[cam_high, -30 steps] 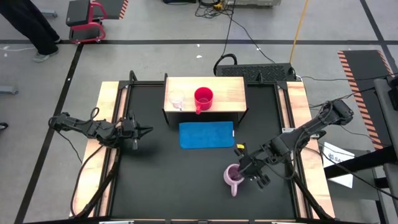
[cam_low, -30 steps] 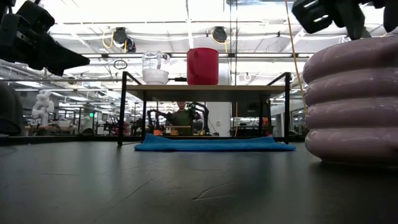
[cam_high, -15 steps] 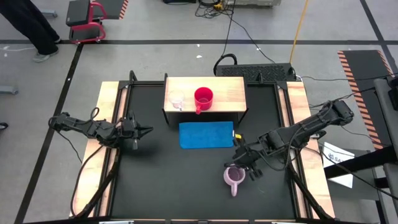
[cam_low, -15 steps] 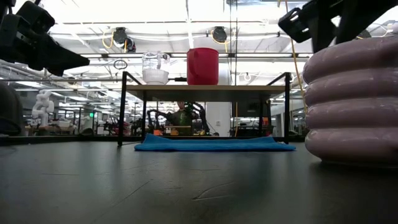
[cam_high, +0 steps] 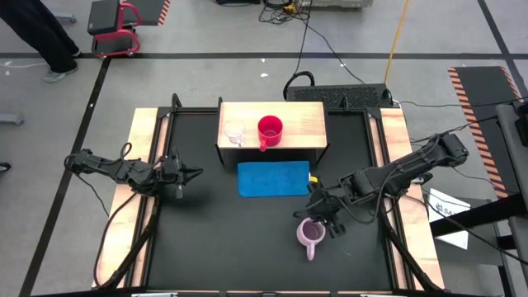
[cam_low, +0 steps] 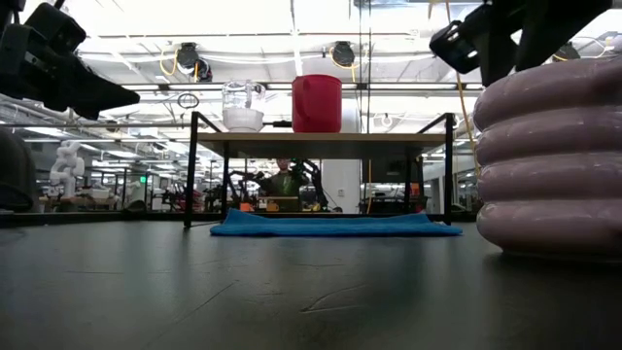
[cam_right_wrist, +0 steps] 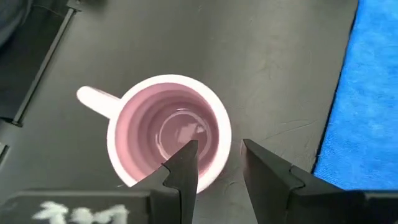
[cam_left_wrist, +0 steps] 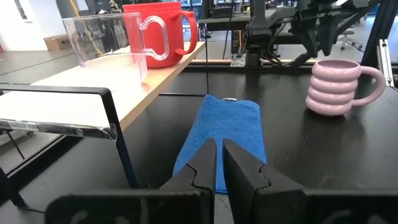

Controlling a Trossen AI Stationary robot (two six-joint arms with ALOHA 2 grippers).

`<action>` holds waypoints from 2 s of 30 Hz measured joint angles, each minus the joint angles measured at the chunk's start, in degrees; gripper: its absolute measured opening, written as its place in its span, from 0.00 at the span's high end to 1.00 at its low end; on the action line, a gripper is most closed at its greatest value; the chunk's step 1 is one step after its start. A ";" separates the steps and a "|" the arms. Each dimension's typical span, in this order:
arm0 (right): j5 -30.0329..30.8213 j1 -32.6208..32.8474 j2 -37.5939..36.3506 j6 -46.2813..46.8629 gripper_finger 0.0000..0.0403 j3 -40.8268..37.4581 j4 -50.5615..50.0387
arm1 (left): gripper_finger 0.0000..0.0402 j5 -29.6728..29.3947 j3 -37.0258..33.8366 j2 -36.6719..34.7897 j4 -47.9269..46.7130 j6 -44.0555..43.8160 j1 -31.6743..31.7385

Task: Stack small to large cups/mugs on shelf
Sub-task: Put the purple mug on the shelf

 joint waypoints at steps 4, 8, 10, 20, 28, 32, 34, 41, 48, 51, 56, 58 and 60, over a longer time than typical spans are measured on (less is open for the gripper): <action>-2.61 0.04 0.31 0.01 0.72 0.00 0.53 | 0.92 0.04 0.00 -0.01 -0.13 0.00 0.00; -2.72 0.07 0.51 0.45 0.72 -0.41 0.74 | 0.92 0.07 0.00 -0.02 -0.13 0.02 0.00; -2.79 0.02 0.49 0.82 0.72 -1.14 1.17 | 0.92 0.09 0.00 -0.02 -0.13 0.02 -0.02; -2.80 0.02 0.49 1.57 0.72 -3.08 1.82 | 0.92 0.09 0.00 0.00 -0.13 0.04 -0.02; -2.87 0.04 0.49 2.46 0.72 -3.08 2.58 | 0.92 0.07 0.00 0.00 -0.12 0.04 -0.01; -2.87 0.04 0.49 3.94 0.72 -3.08 3.02 | 0.92 0.07 0.00 0.00 -0.13 0.04 -0.01; -2.87 0.02 0.49 4.46 0.72 -3.08 3.15 | 0.92 0.07 0.00 0.00 -0.11 0.04 -0.02; -2.85 -0.02 2.87 3.47 0.72 -3.08 3.27 | 0.92 0.07 0.00 0.00 -0.13 0.13 -0.02; -3.09 0.02 4.49 2.36 0.72 -3.06 2.99 | 0.92 0.39 0.00 0.00 -0.13 0.33 -0.02; -3.09 0.02 4.47 2.30 0.72 -3.06 3.12 | 0.92 0.39 0.00 -0.02 -0.17 0.31 0.00; -3.03 0.02 4.15 2.33 0.72 -3.08 3.01 | 0.92 0.42 0.00 0.00 -0.17 0.29 0.00; -3.02 0.02 4.14 2.37 0.72 -3.08 3.03 | 0.92 0.42 0.00 -0.01 -0.15 0.28 0.00; -3.00 -0.04 4.15 2.36 0.72 -3.08 3.03 | 0.92 0.44 0.00 0.00 -0.17 0.28 -0.02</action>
